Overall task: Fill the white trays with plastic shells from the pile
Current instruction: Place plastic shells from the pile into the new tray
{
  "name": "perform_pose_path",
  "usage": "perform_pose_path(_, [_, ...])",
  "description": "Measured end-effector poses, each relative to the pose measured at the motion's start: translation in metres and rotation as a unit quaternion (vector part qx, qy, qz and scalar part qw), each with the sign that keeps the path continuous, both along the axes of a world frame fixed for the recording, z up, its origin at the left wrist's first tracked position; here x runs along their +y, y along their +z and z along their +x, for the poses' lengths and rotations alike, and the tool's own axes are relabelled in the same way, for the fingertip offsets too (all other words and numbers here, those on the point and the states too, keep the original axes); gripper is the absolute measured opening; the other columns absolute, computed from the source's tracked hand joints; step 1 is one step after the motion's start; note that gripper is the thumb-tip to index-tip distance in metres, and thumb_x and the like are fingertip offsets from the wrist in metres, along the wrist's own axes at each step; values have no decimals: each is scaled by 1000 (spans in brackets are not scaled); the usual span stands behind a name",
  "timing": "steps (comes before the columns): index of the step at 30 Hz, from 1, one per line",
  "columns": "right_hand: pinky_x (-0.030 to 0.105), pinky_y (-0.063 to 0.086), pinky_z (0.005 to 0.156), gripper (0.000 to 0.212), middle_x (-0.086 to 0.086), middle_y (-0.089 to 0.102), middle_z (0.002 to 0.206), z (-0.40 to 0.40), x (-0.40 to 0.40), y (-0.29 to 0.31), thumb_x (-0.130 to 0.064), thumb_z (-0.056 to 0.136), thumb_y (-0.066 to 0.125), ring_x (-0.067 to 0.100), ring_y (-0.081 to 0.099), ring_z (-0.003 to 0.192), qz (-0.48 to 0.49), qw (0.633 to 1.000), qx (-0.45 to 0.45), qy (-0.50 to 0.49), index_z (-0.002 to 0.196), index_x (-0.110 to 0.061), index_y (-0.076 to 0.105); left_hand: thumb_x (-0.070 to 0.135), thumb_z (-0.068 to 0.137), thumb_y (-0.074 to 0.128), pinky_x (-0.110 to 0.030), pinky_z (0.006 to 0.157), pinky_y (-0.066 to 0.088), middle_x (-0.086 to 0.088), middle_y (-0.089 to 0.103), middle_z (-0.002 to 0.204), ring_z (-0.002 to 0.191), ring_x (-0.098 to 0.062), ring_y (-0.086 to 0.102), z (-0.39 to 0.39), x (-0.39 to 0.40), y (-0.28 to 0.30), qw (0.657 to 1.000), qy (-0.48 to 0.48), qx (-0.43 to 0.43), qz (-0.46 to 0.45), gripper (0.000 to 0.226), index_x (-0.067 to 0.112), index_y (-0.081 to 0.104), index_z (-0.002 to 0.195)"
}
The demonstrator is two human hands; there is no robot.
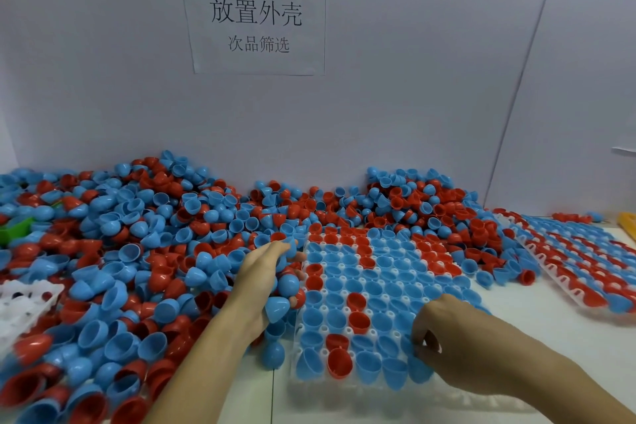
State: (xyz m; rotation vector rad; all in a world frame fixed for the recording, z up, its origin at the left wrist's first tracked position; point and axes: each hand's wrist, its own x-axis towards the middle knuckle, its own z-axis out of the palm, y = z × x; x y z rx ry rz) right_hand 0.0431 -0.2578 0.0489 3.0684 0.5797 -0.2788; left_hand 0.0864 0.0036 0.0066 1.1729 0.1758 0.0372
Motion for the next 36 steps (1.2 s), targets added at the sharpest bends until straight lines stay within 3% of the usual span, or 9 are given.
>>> perform_pose_path(3, [39, 59, 76, 24, 6, 73, 93, 6, -1, 2, -21, 97, 50, 23, 68, 85, 10, 1000, -13, 2, 94, -9, 72, 20, 99, 55, -26, 39, 44, -11, 68, 75, 54, -18, 59, -1, 0, 1, 1000, -12, -15, 4, 29, -4, 63, 115])
perform_pose_path(6, [42, 59, 77, 23, 10, 73, 95, 16, 8, 5, -16, 96, 51, 26, 70, 87, 36, 998, -43, 15, 96, -6, 71, 19, 100, 58, -27, 40, 47, -9, 76, 94, 63, -21, 62, -1, 0, -1, 998, -16, -52, 40, 22, 14, 64, 121])
perform_pose_path(11, [16, 56, 63, 14, -13, 68, 94, 31, 43, 19, -24, 99, 58, 1, 65, 74, 166, 980, -78, 72, 107, -22, 70, 21, 98, 63, -29, 52, 51, -1, 77, 90, 72, -22, 68, -3, -1, -4, 990, -7, -87, 114, 22, 25, 55, 117])
perform_pose_path(16, [24, 51, 89, 29, -10, 55, 115, 46, 79, 33, -21, 98, 60, 6, 56, 99, 266, 945, -155, 111, 127, -29, 60, 37, 82, 73, -26, 58, 50, -6, 73, 85, 68, -15, 67, -11, -2, 2, 976, -42, -127, 174, 33, 27, 65, 112])
perform_pose_path(19, [16, 47, 89, 29, -5, 61, 125, 56, 91, 38, -10, 100, 55, 10, 58, 108, 270, 943, -144, 130, 124, -22, 66, 38, 80, 70, -21, 62, 53, 3, 74, 81, 74, -9, 68, -15, -4, 5, 969, -80, -153, 178, 32, 24, 70, 109])
perform_pose_path(23, [8, 50, 75, 21, -1, 73, 106, 61, 93, 32, -7, 96, 61, 5, 64, 89, 287, 940, -137, 119, 110, -14, 74, 31, 93, 66, -23, 61, 52, -2, 75, 83, 76, -13, 70, -13, -4, 5, 970, -82, -141, 180, 28, 21, 61, 119])
perform_pose_path(27, [10, 50, 64, 16, -6, 68, 81, 63, 89, 26, -9, 92, 69, 5, 63, 71, 318, 932, -145, 96, 107, -14, 71, 46, 84, 67, -26, 62, 50, -6, 77, 93, 74, -13, 71, -13, -3, 5, 973, -76, -137, 169, 39, 22, 63, 115])
perform_pose_path(31, [25, 57, 69, 35, 3, 69, 77, 59, 90, 27, 1, 92, 64, 16, 66, 69, 284, 935, -145, 153, 120, -20, 62, 48, 81, 69, -33, 76, 52, -7, 76, 98, 83, -15, 71, -13, -3, 6, 973, -83, -133, 167, 39, 22, 68, 111])
perform_pose_path(36, [33, 58, 71, 28, 9, 73, 85, 58, 89, 30, -3, 96, 59, 22, 70, 72, 237, 944, -136, 186, 122, -10, 68, 44, 84, 69, -16, 45, 47, -2, 74, 85, 57, -8, 65, -15, 4, 8, 972, -119, -126, 158, 30, 20, 72, 103])
